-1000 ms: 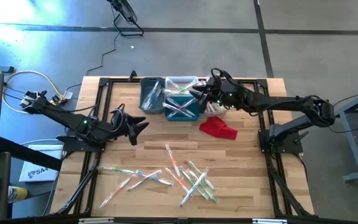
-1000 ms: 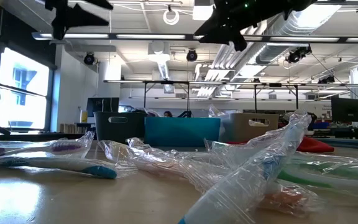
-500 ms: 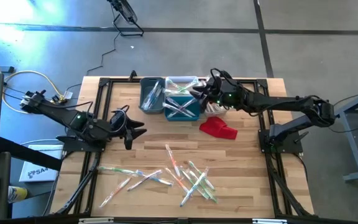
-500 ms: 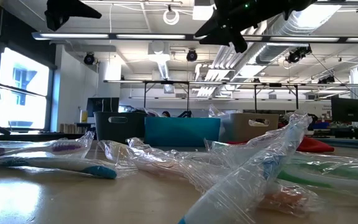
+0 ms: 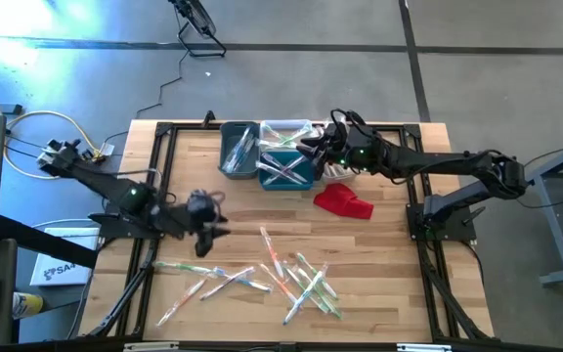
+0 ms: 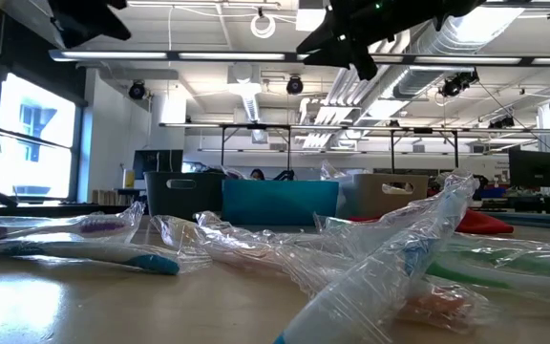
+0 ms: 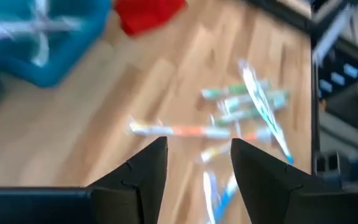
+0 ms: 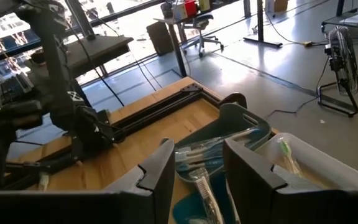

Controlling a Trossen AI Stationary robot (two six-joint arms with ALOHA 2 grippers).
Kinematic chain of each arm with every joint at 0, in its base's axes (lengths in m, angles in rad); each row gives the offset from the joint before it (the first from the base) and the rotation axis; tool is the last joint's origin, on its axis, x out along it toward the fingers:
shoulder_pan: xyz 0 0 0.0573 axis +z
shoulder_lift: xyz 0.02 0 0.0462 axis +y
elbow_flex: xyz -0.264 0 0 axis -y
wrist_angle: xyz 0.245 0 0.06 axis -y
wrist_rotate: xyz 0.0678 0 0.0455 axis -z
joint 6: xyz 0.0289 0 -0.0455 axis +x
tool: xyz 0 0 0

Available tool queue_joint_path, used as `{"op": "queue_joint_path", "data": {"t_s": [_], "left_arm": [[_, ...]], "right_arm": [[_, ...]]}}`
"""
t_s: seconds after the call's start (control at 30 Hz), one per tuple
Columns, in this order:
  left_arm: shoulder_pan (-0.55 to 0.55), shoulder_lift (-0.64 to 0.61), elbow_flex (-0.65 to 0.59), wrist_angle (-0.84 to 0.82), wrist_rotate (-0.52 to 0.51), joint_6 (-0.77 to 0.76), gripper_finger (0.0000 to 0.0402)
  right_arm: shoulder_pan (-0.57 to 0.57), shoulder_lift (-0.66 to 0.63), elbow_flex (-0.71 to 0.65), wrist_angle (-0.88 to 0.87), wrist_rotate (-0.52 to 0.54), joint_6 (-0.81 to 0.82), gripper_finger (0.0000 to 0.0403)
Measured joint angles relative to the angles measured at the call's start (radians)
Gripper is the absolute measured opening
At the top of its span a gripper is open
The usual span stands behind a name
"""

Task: Pick & Place Toothbrushes
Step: Put the green toothbrush into the transparent bin

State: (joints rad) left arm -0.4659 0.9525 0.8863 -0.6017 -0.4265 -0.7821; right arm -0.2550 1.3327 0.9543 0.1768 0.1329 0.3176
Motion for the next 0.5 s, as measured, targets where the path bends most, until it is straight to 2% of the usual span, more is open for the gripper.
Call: {"op": "queue_joint_path", "data": {"t_s": [0.23,0.37,0.5], "left_arm": [[-0.14,0.11,0.02,-0.091,0.057,-0.241,0.0175],[-0.21,0.162,0.02,-0.131,0.087,-0.392,0.0175],[-0.258,0.207,0.02,-0.167,0.179,-0.486,0.0175]], "right_arm": [[-0.02,0.0,0.0,0.0,0.004,-0.009,0.0128],[-0.036,0.0,0.0,0.001,0.04,-0.007,0.0128],[-0.048,0.0,0.0,0.005,0.083,-0.007,0.0128]]}}
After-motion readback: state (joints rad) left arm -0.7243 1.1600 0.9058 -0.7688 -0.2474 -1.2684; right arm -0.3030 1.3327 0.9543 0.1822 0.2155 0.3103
